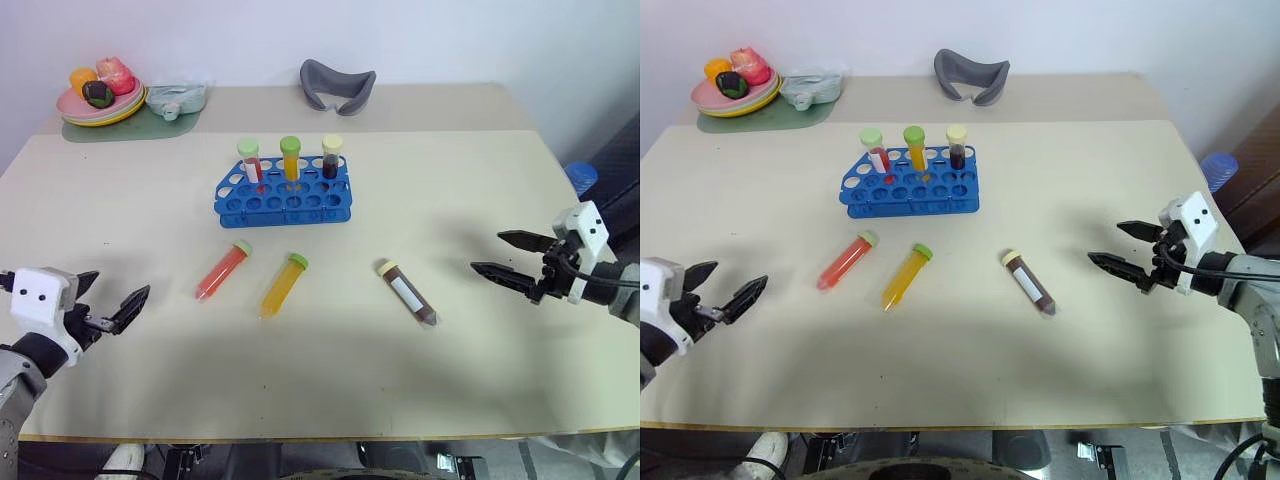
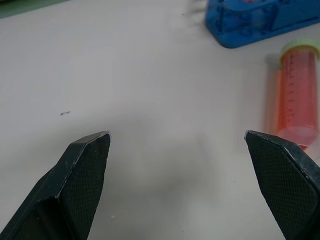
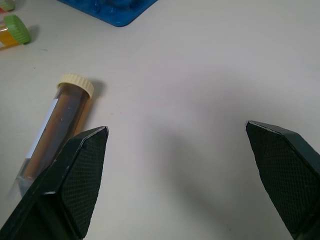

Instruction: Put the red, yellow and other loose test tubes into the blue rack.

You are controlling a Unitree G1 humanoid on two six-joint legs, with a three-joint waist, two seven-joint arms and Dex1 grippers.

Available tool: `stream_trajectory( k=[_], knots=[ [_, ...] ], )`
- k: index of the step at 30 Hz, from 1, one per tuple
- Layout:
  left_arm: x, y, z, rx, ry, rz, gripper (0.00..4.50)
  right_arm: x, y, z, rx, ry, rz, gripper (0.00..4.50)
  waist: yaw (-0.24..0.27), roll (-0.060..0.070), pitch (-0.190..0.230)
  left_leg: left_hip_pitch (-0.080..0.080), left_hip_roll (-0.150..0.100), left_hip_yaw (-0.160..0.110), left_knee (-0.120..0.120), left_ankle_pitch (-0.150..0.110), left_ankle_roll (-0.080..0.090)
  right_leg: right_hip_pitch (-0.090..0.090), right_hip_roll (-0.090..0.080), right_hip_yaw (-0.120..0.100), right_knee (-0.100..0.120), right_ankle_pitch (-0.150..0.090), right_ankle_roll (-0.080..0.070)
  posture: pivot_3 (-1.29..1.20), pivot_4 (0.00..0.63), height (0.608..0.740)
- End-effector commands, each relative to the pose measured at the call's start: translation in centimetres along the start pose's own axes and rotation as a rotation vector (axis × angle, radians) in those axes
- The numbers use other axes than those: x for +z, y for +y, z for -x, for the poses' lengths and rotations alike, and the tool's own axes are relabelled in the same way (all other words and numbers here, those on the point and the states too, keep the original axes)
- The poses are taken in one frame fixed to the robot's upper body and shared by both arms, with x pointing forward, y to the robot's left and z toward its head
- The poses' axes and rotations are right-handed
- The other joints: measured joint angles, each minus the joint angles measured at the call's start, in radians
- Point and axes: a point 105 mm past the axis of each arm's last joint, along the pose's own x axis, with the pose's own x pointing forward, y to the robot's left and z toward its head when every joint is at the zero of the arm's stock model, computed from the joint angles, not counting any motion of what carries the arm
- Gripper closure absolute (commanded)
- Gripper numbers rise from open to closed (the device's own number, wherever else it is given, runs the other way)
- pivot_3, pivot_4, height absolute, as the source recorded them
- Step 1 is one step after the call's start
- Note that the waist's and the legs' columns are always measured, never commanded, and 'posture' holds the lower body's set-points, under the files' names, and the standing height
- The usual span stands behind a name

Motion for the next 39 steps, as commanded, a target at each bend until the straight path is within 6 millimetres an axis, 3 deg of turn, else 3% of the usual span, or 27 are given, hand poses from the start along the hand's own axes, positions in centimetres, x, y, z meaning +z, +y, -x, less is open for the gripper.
stream_trajectory(
  k=[1,7,11,13,15,17,22,29,34,39],
  knots=[
    [1.1,0.1,0.4,0.014,-0.034,-0.022,0.10,0.9,-0.2,-0.3,-0.010,-0.027,0.036,0.00,0.000,0.000,0.000,0.000,0.000,0.000,0.000,0.000,0.000,0.000,0.000,0.000,0.000,0.000,0.000,0.00,0.150,0.740],
    [1.7,0.0,0.0,0.005,-0.053,-0.021,0.10,1.9,-0.3,-1.0,-0.043,-0.037,0.042,0.00,0.000,0.000,0.000,0.000,0.000,0.000,0.000,0.000,0.000,0.000,0.000,0.000,0.000,0.000,0.000,0.00,0.150,0.740],
    [2.5,-1.8,-1.0,-0.082,-0.078,-0.030,0.10,2.9,0.4,-1.4,-0.076,-0.041,0.042,0.00,0.001,0.000,0.000,0.000,0.000,0.000,0.000,0.000,0.000,0.000,0.000,0.000,0.000,0.000,0.000,0.00,0.150,0.740],
    [3.6,-4.2,-2.3,-0.173,-0.117,-0.027,0.10,3.7,1.0,-1.5,-0.083,-0.029,0.044,0.00,0.003,0.000,0.000,0.000,0.000,0.000,0.000,0.000,0.000,0.000,0.000,0.000,0.000,0.000,0.000,0.00,0.150,0.740],
    [4.7,-8.5,-4.0,-0.357,-0.150,-0.038,0.10,3.7,2.6,-1.6,-0.069,0.064,0.077,0.00,0.009,0.000,0.000,0.000,0.000,0.000,0.000,0.000,0.000,0.000,0.000,0.000,0.001,0.000,0.000,0.00,0.150,0.740],
    [5.2,-11.2,-4.6,-0.487,-0.161,-0.064,0.10,3.8,3.9,-1.6,-0.078,0.147,0.103,0.00,0.011,0.000,0.000,0.000,0.000,0.000,0.001,0.000,0.000,0.000,0.000,0.000,0.000,0.000,0.000,0.00,0.150,0.740],
    [5.1,-15.4,-5.4,-0.720,-0.177,-0.141,0.10,3.8,7.4,-2.5,-0.054,0.278,-0.035,0.00,-0.008,0.000,0.000,0.000,0.000,0.000,-0.002,0.000,0.000,-0.002,0.001,0.001,0.001,0.000,0.000,0.00,0.150,0.740],
    [4.8,-17.4,-5.4,-0.879,-0.191,-0.197,0.10,3.3,10.2,-6.4,-0.069,0.290,-0.067,0.00,0.001,0.000,0.000,-0.001,0.000,-0.001,-0.001,0.000,0.000,-0.002,0.001,0.001,0.001,0.000,-0.001,0.00,0.150,0.740],
    [4.5,-18.0,-5.3,-0.921,-0.195,-0.227,0.10,2.2,9.5,-7.8,-0.174,0.373,-0.097,0.00,0.001,0.000,0.000,-0.003,0.000,-0.001,-0.001,0.000,0.000,-0.004,0.001,0.001,0.001,0.000,-0.001,0.00,0.150,0.740],
    [4.2,-18.7,-5.0,-0.931,-0.202,-0.238,0.10,1.4,9.7,-8.1,-0.167,0.471,-0.113,0.00,-0.001,0.000,0.000,-0.003,0.000,-0.001,-0.001,0.000,0.000,-0.004,0.001,0.001,0.001,0.000,-0.001,0.00,0.150,0.740]
  ],
)
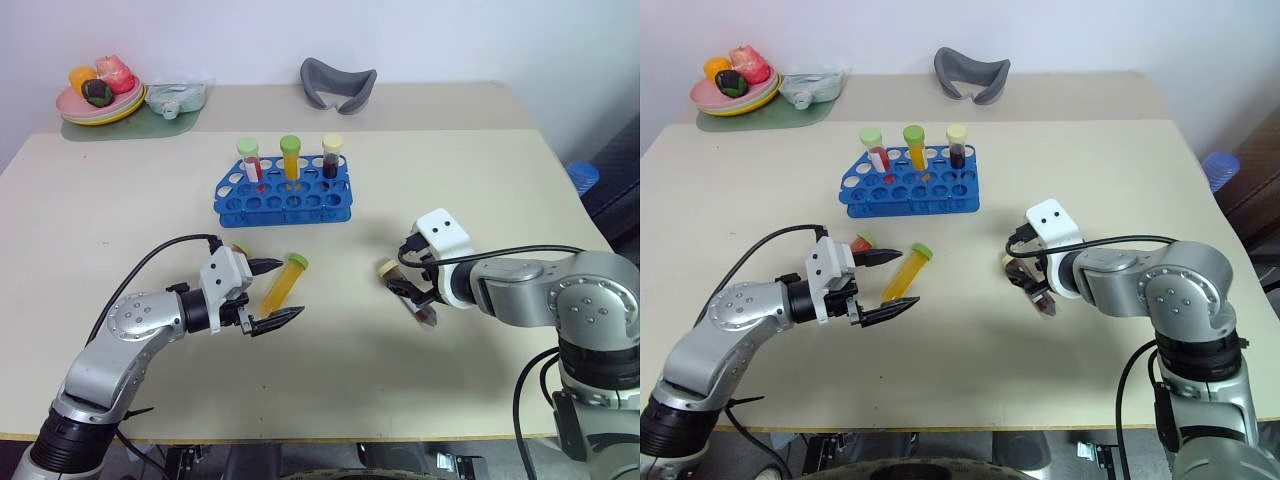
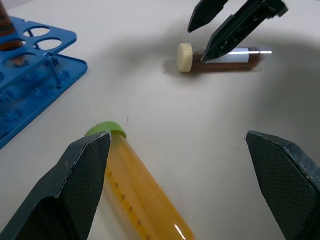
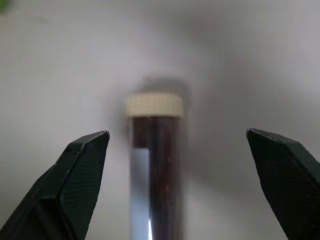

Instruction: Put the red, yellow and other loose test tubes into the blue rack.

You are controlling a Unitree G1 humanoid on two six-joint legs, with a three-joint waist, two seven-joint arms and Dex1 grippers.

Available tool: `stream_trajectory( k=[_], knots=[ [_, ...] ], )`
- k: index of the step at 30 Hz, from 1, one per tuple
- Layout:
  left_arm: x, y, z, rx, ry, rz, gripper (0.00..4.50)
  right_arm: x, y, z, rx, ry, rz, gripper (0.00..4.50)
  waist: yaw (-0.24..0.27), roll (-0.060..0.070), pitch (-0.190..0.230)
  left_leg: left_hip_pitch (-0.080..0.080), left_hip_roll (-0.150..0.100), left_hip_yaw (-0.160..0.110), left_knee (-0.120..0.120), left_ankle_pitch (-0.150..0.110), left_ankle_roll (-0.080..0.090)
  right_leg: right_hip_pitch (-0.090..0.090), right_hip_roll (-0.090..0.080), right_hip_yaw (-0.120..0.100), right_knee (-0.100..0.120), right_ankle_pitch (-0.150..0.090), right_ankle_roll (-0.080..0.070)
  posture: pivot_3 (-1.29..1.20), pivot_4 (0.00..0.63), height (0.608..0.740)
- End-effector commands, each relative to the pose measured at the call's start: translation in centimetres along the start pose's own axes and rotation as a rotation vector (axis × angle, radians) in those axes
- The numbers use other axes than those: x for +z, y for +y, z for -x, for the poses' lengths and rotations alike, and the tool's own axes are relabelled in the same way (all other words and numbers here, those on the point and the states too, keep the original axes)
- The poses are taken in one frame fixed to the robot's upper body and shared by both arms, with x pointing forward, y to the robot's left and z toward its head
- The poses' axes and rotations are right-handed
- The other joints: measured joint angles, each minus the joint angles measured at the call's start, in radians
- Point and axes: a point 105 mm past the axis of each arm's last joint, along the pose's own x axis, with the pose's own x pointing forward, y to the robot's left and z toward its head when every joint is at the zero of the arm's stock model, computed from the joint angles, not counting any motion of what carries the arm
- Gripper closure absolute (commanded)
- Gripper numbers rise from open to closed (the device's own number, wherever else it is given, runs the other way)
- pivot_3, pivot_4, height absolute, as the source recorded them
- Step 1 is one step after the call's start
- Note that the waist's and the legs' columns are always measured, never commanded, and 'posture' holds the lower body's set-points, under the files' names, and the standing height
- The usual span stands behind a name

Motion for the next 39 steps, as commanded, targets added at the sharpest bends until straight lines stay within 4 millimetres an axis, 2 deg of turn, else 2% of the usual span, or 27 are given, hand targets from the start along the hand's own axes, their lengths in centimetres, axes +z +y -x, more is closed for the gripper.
stream_trajectory(
  k=[1,5,10,14,21,24,30,36,39],
  knots=[
    [0.4,-0.9,-0.2,-0.013,-0.016,-0.033,0.10,0.0,0.3,0.1,0.019,0.046,0.003,0.00,-0.001,0.000,0.000,0.000,0.000,0.000,0.000,0.000,0.000,0.000,0.000,0.000,0.000,0.000,0.000,0.00,0.150,0.740],
    [0.2,-1.5,-0.3,-0.014,-0.016,-0.030,0.10,0.0,1.0,0.3,0.040,0.140,-0.051,0.00,0.000,0.000,0.000,0.000,0.000,0.000,0.000,0.000,0.000,0.000,0.000,0.000,0.000,0.000,0.000,0.00,0.150,0.740],
    [0.2,-1.5,-0.3,0.003,-0.022,-0.024,0.10,-0.2,0.7,-0.2,-0.005,0.218,-0.039,0.00,-0.001,0.000,0.000,-0.002,0.000,0.000,0.001,0.000,0.000,-0.001,0.000,0.000,0.000,0.000,0.000,0.00,0.150,0.740],
    [0.1,-1.6,-0.3,0.016,-0.024,-0.021,0.10,0.0,0.3,-0.8,-0.052,0.246,-0.035,0.00,0.000,0.000,0.000,-0.005,0.000,0.000,0.001,0.000,0.001,-0.004,0.000,0.000,0.001,0.000,0.000,0.00,0.150,0.740],
    [0.3,-1.8,-0.1,0.041,-0.031,-0.019,0.10,-0.1,1.0,-1.6,-0.065,0.268,-0.013,0.00,-0.001,0.000,0.000,-0.007,0.001,-0.001,0.002,0.000,0.001,-0.006,0.001,-0.001,0.001,0.000,0.000,0.00,0.150,0.740],
    [0.3,-1.8,-0.1,0.044,-0.031,-0.019,0.00,-0.2,1.0,-1.7,-0.069,0.274,-0.013,0.83,-0.001,0.001,0.000,-0.007,0.001,-0.001,0.002,0.000,0.001,-0.006,0.001,-0.001,0.001,0.000,0.000,0.00,0.150,0.740],
    [0.1,-1.6,0.0,0.049,-0.028,-0.020,0.00,-0.1,1.1,-1.8,-0.069,0.268,-0.015,3.69,0.002,0.000,0.000,-0.007,0.000,-0.001,0.003,0.000,0.001,-0.006,0.000,-0.001,0.001,0.000,0.000,0.00,0.150,0.740],
    [-0.1,-1.3,0.4,0.062,-0.020,-0.025,0.00,1.7,1.6,-0.7,-0.045,0.177,0.003,3.72,0.001,0.001,0.000,-0.008,0.000,-0.001,0.003,0.000,0.001,-0.007,0.001,-0.001,0.001,0.000,0.000,0.00,0.150,0.740],
    [-0.4,-0.7,1.0,0.105,-0.009,-0.025,0.00,4.4,2.7,0.3,0.033,0.046,-0.015,3.72,0.000,0.001,0.000,-0.011,0.000,-0.001,0.003,0.000,0.001,-0.011,0.000,-0.001,0.002,0.000,0.000,0.00,0.150,0.740]
  ],
)
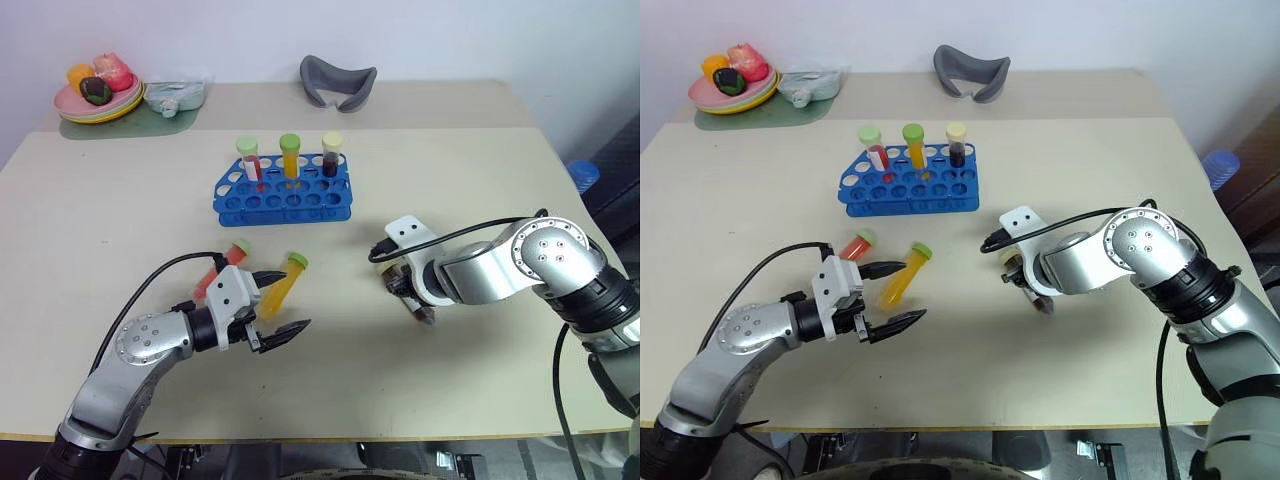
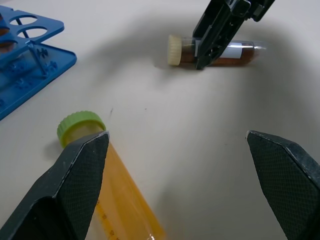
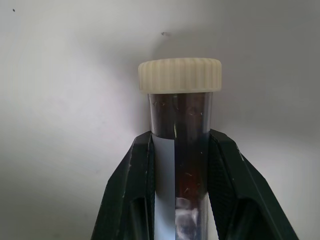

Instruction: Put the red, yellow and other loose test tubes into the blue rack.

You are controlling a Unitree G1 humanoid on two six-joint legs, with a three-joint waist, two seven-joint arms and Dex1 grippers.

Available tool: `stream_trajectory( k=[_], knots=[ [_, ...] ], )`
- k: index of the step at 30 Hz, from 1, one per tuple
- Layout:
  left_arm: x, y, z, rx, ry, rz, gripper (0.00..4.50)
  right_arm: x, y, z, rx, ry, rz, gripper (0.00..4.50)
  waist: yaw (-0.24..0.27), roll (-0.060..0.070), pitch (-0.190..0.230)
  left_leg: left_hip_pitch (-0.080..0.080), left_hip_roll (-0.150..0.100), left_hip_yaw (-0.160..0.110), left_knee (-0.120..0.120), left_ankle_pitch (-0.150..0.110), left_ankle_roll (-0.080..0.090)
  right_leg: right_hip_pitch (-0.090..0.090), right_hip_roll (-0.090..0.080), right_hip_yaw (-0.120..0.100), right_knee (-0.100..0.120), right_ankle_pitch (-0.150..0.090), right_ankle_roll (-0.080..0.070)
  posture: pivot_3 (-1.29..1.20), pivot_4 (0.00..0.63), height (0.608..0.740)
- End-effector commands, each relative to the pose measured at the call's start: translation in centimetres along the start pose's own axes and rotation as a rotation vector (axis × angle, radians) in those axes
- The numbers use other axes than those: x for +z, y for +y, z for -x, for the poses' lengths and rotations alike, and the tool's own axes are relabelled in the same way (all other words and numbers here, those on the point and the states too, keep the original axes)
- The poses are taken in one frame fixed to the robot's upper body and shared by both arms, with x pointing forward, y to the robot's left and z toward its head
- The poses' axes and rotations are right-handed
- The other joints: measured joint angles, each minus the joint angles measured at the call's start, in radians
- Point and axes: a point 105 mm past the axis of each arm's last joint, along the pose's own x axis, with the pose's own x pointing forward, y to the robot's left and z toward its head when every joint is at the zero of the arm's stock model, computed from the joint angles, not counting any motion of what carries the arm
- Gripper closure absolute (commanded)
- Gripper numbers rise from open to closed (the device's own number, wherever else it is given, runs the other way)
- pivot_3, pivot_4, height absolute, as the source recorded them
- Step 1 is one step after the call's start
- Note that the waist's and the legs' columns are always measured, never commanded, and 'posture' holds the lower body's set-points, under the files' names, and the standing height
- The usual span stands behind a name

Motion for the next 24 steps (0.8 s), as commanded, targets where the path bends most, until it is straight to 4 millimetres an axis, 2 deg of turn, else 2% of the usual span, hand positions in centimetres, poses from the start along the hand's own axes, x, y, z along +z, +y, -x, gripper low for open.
stream_trajectory(
  k=[1,5,8,11,13,16,19,24],
  knots=[
    [0.3,1.4,1.3,0.084,-0.005,-0.033,0.00,4.6,1.4,3.5,0.092,-0.270,0.004,3.72,-0.001,0.000,0.000,-0.001,0.000,0.000,0.000,0.000,0.000,-0.001,0.000,0.000,0.000,0.000,0.000,0.00,0.150,0.740],
    [-0.4,3.7,3.2,0.222,0.004,-0.027,0.00,8.2,2.6,5.9,0.178,-0.638,0.023,3.72,0.001,0.001,0.000,-0.001,0.000,0.000,-0.001,0.000,0.000,-0.002,0.001,0.000,0.000,0.000,0.000,0.00,0.150,0.740],
    [-0.7,5.5,4.0,0.326,-0.003,-0.051,0.00,10.7,2.7,6.4,0.172,-0.879,0.059,3.72,0.005,-0.001,-0.001,-0.001,0.000,-0.001,-0.001,0.000,0.000,-0.001,0.000,-0.002,-0.001,0.000,0.000,0.00,0.150,0.740],
    [-0.6,6.6,4.0,0.386,-0.030,-0.055,0.00,12.4,3.2,6.9,0.192,-1.049,0.073,3.72,0.004,0.000,0.000,-0.001,0.000,0.000,0.000,0.000,0.000,-0.001,-0.001,-0.001,-0.001,0.000,0.000,0.00,0.150,0.740],
    [0.0,7.6,3.7,0.446,-0.077,-0.054,0.00,13.9,3.4,6.4,0.199,-1.145,0.037,3.72,0.001,0.000,0.000,-0.001,0.000,0.000,0.000,0.000,0.000,-0.001,0.000,-0.001,0.000,0.000,0.000,0.00,0.150,0.740],
    [1.0,8.5,2.7,0.521,-0.152,-0.032,0.00,15.3,2.7,4.6,0.059,-1.266,0.029,3.72,-0.001,0.000,-0.001,0.000,0.000,0.000,0.000,0.001,-0.001,-0.001,0.000,-0.001,0.001,0.000,0.000,0.00,0.150,0.740],
    [1.8,8.4,1.6,0.560,-0.197,-0.027,0.00,15.0,3.2,2.5,0.044,-1.307,0.035,3.72,0.001,-0.001,-0.001,0.000,0.000,0.000,0.000,0.001,-0.002,-0.001,-0.001,-0.001,0.001,0.000,0.000,0.00,0.150,0.740],
    [2.4,8.0,1.1,0.560,-0.203,-0.019,0.00,15.4,3.1,1.1,0.019,-1.344,0.013,3.72,-0.006,0.000,-0.001,0.000,0.000,0.000,-0.001,0.003,-0.005,-0.002,-0.001,-0.001,0.002,0.000,0.000,0.00,0.150,0.740]
  ],
)
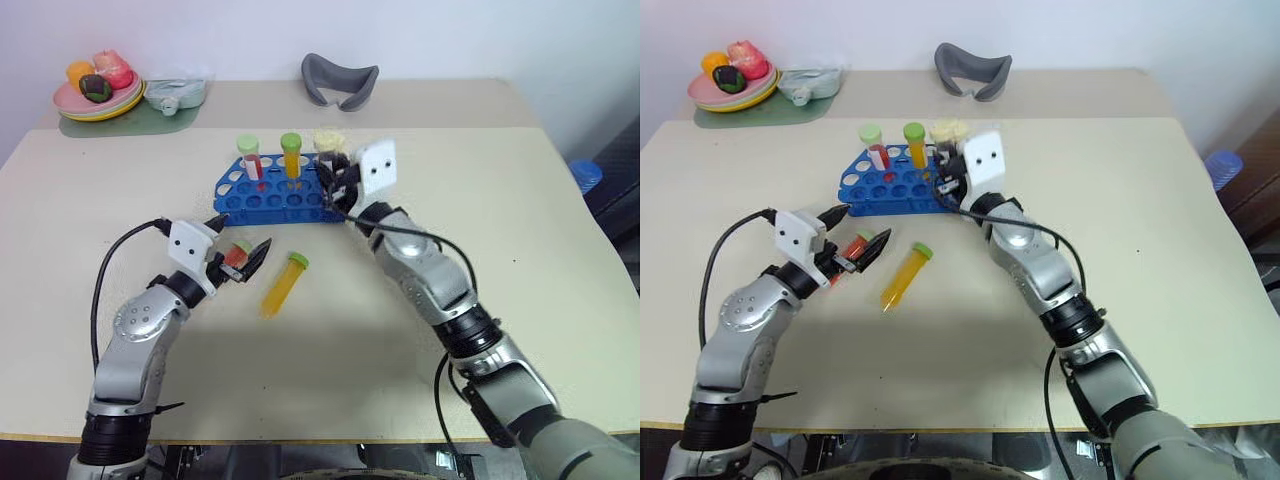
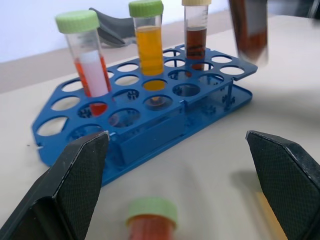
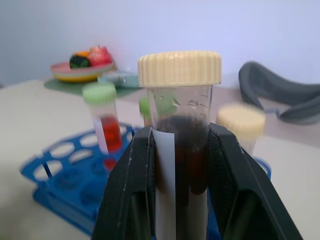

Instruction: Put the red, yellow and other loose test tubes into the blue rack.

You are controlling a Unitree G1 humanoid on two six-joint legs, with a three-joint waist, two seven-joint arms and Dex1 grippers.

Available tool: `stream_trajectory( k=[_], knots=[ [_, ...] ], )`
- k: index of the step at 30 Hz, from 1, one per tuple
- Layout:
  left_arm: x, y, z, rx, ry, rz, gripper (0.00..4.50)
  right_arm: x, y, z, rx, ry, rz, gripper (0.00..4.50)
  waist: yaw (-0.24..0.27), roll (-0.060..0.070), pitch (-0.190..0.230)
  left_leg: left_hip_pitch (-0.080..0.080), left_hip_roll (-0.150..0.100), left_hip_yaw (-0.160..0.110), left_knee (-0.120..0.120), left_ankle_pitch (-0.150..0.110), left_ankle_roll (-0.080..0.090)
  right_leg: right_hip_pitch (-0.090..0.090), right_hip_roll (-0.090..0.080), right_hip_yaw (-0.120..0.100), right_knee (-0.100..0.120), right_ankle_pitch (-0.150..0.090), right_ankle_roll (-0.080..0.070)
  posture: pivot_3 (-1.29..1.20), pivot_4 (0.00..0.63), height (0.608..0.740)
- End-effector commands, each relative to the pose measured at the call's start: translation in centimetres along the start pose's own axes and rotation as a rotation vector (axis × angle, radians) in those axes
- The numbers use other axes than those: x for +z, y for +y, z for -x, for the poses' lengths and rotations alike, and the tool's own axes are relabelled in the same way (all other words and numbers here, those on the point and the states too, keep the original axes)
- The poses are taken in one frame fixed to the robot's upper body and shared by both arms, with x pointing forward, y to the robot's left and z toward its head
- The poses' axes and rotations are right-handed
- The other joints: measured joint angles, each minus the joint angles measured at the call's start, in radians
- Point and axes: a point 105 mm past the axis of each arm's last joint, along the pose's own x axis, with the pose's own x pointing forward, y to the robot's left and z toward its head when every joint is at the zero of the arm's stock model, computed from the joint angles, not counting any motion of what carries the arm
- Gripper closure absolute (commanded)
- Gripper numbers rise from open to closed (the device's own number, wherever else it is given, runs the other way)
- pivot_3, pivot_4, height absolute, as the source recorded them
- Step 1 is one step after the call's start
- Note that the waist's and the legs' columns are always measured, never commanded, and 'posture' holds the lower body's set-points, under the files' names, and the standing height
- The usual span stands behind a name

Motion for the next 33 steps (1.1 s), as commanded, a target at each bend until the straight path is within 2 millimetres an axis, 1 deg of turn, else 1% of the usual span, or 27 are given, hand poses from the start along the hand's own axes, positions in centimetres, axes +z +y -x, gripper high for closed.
stream_trajectory(
  k=[1,11,16,24,33],
  knots=[
    [1.7,-0.6,-0.1,-0.006,-0.046,-0.025,0.00,2.0,-0.7,-0.8,-0.035,-0.119,0.024,3.72,-0.003,0.000,0.000,0.000,0.000,0.000,0.000,0.000,0.000,0.000,0.000,0.000,0.001,0.000,0.000,0.00,0.150,0.740],
    [2.2,-1.3,0.0,-0.031,-0.043,0.000,0.00,0.6,-0.9,-1.8,-0.074,-0.124,0.016,3.72,-0.007,0.000,0.000,0.001,0.000,0.000,0.000,0.001,-0.002,0.000,0.000,0.000,0.003,0.000,0.000,0.00,0.150,0.740],
    [1.5,-1.8,0.5,-0.053,-0.024,0.011,0.00,-0.2,-1.1,-2.1,-0.087,-0.118,-0.001,3.72,-0.021,0.000,0.000,0.002,0.000,0.000,0.000,0.001,-0.002,0.000,0.000,0.000,0.004,0.000,0.000,0.00,0.150,0.740],
    [0.6,-1.8,0.9,-0.056,-0.013,0.022,0.00,-0.6,-0.9,-2.4,-0.086,-0.127,-0.012,3.72,-0.022,0.000,0.000,0.002,0.000,0.000,0.000,0.002,-0.003,0.001,0.000,0.000,0.005,0.000,0.000,0.00,0.150,0.740],
    [0.0,-2.0,1.0,-0.063,-0.017,0.030,0.00,-0.8,-1.1,-2.8,-0.097,-0.145,-0.005,3.72,-0.023,0.000,0.000,0.002,0.000,0.000,0.000,0.002,-0.004,0.001,0.000,0.000,0.005,0.000,0.000,0.00,0.150,0.740]
  ],
)
